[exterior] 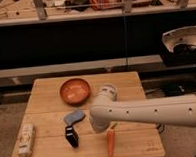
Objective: Knock the eraser over
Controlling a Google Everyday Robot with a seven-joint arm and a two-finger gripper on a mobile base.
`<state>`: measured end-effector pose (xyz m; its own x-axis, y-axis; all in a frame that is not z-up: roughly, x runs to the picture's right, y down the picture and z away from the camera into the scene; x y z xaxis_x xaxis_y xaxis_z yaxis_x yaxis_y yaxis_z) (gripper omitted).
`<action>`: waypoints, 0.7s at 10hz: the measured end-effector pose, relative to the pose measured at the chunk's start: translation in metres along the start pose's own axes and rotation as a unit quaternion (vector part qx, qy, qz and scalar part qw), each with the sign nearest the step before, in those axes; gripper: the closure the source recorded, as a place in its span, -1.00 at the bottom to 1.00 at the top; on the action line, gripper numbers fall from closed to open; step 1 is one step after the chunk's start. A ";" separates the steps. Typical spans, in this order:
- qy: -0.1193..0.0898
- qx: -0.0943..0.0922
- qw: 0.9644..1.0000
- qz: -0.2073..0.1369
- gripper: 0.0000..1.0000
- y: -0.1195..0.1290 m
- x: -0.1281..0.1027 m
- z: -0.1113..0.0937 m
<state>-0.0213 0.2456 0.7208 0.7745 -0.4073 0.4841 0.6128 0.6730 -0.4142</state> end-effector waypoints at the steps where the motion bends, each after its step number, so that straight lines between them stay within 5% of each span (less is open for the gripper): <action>1: -0.001 0.001 1.000 -0.001 1.00 0.000 0.000 0.001; 7: -0.010 0.003 0.999 -0.031 1.00 -0.020 -0.021 0.012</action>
<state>-0.0517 0.2480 0.7287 0.7321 -0.4348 0.5244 0.6581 0.6505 -0.3793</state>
